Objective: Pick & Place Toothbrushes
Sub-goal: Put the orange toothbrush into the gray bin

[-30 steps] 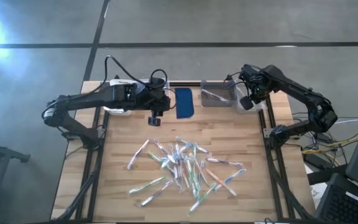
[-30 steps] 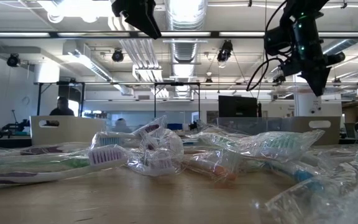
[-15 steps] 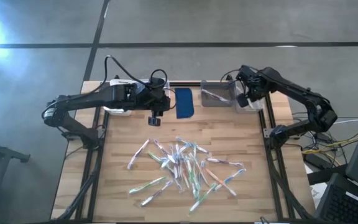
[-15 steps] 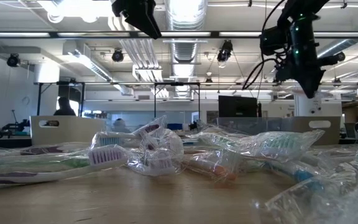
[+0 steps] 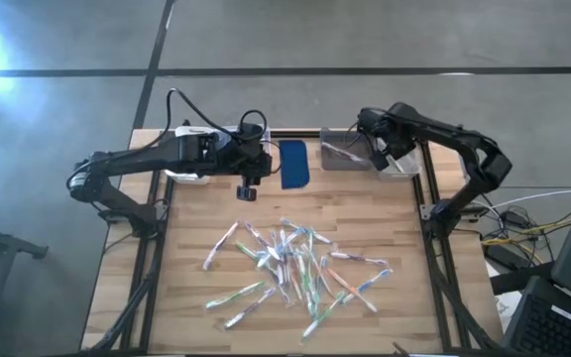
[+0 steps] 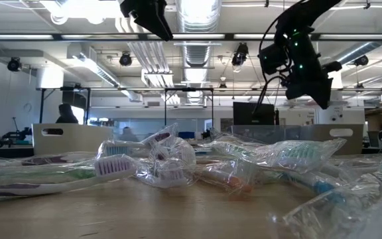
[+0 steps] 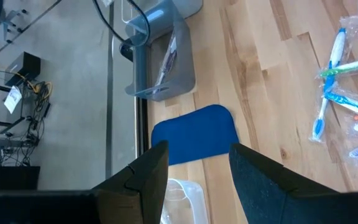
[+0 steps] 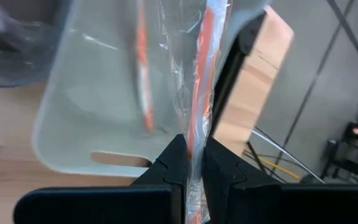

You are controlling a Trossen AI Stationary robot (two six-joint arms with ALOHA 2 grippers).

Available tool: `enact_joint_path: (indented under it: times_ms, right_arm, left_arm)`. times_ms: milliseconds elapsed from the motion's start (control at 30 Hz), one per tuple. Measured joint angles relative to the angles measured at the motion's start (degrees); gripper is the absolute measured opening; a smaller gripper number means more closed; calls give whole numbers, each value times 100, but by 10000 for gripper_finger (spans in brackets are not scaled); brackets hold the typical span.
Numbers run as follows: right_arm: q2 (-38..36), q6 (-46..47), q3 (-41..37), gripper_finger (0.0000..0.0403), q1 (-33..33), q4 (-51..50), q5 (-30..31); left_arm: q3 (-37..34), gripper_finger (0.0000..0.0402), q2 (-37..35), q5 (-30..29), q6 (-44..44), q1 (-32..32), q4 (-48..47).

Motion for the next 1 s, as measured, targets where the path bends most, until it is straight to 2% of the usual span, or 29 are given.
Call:
enact_joint_path:
  times_ms: [400,1000]
  right_arm:
    - [284,-452,-37,20,-492,126,-851]
    - [831,-1310,-49,20,-1131,343,-1081]
  left_arm:
    - [-8,174,0,0,0,0,38]
    - [-10,174,0,0,-13,0,187]
